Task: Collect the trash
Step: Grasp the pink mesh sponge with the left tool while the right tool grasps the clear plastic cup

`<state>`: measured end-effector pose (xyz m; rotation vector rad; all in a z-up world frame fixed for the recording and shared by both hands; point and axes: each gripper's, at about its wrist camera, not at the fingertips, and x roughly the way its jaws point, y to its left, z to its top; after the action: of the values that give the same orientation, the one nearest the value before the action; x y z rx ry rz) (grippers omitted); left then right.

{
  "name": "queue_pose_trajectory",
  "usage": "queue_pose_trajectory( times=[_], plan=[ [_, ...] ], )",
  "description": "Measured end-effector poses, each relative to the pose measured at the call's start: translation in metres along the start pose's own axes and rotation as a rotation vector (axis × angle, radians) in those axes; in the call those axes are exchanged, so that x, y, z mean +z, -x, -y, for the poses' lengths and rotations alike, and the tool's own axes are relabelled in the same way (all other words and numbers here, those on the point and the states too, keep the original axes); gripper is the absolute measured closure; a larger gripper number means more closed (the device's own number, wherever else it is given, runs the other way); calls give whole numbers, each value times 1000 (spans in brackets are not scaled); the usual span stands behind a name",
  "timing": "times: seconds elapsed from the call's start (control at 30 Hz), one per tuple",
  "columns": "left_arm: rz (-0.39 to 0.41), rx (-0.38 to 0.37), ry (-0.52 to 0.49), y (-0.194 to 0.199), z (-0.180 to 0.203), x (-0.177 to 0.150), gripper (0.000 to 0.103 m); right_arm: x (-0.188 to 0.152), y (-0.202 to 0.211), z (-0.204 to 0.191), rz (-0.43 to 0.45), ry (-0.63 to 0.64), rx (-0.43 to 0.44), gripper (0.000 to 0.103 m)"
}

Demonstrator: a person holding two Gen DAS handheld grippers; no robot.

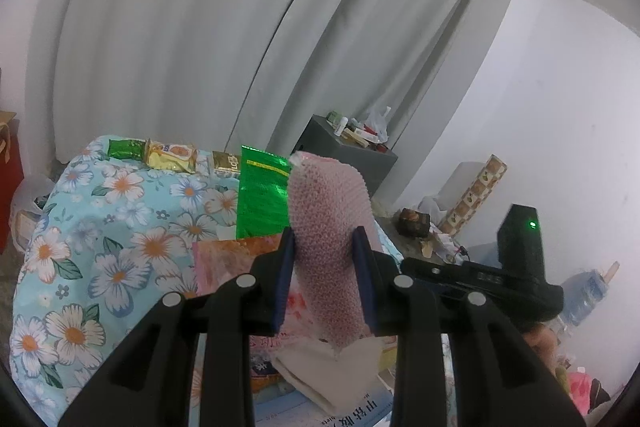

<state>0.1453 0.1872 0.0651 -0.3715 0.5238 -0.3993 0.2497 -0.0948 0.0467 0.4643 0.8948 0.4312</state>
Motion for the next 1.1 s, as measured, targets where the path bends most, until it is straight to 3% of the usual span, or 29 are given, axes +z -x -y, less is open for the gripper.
queue_pose_trajectory(
  times=[0.13,0.4,0.5,1.1],
  plan=[
    [-9,-1,1,-2,-1,0,75,4,-12,-1,-35,19,-38,61],
    [-14,-7,19,-5,-4,-3,75,-4,-12,5,-78,30,-85,93],
    [-12,-15,33,-5,-6,-5,75,-5,-9,4,-80,44,-96,99],
    [46,-44,0,7,-3,-1,75,-3,31,0,53,32,-40,99]
  ],
)
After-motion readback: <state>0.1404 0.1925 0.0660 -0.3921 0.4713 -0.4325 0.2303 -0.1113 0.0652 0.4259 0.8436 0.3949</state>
